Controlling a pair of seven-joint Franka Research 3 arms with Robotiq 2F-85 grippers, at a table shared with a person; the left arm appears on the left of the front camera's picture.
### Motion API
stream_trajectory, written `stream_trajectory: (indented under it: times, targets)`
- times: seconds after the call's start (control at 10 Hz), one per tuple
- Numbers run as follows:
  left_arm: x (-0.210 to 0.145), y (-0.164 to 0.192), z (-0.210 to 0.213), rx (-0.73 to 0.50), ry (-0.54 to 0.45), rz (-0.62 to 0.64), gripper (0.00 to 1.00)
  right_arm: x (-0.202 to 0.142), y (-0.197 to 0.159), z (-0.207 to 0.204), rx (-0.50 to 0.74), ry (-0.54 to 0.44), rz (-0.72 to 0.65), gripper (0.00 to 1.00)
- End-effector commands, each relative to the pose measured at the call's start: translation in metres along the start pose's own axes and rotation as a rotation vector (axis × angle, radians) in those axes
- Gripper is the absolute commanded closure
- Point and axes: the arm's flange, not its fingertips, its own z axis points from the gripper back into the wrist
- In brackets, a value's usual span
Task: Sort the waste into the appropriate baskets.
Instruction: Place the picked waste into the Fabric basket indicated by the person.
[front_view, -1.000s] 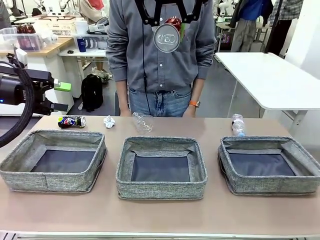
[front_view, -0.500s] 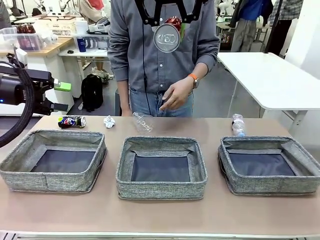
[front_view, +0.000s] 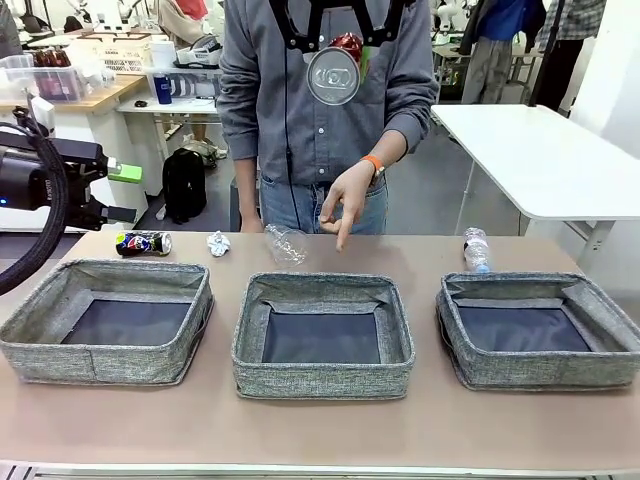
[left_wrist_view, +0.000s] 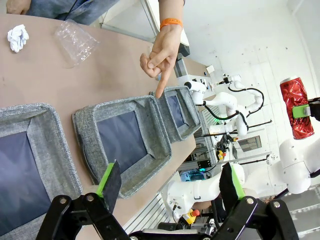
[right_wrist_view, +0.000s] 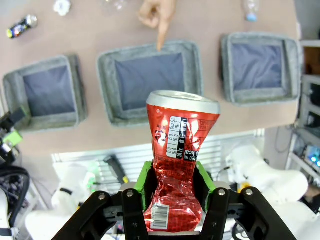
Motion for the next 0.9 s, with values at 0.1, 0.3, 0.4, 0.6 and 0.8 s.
stream_trajectory:
  times: [0.1,0.3,0.4,0.6,0.8]
  targets:
    - [-0.001,0.001,-0.003,-0.021,-0.015,-0.022,0.00,-0.002,-0.001,0.003,0.004,-0.008,-0.001,0.60]
    - [-0.001,0.001,-0.003,-0.021,-0.015,-0.022,0.00,-0.002,-0.001,0.003,0.004,-0.008,-0.001,0.60]
    - [-0.001,0.001,-0.003,-0.021,-0.015,-0.022,0.00,-0.002,-0.001,0.003,0.004,-0.008,-0.001,0.60]
    - [-0.001,0.001,-0.003,-0.021,-0.015,-0.022,0.00,-0.004,-0.005,-0.015,-0.022,0.027,0.096,0.60]
    - [-0.001,0.001,-0.003,-0.021,-0.015,-0.022,0.00,-0.012,-0.014,-0.075,0.012,0.054,0.183,0.60]
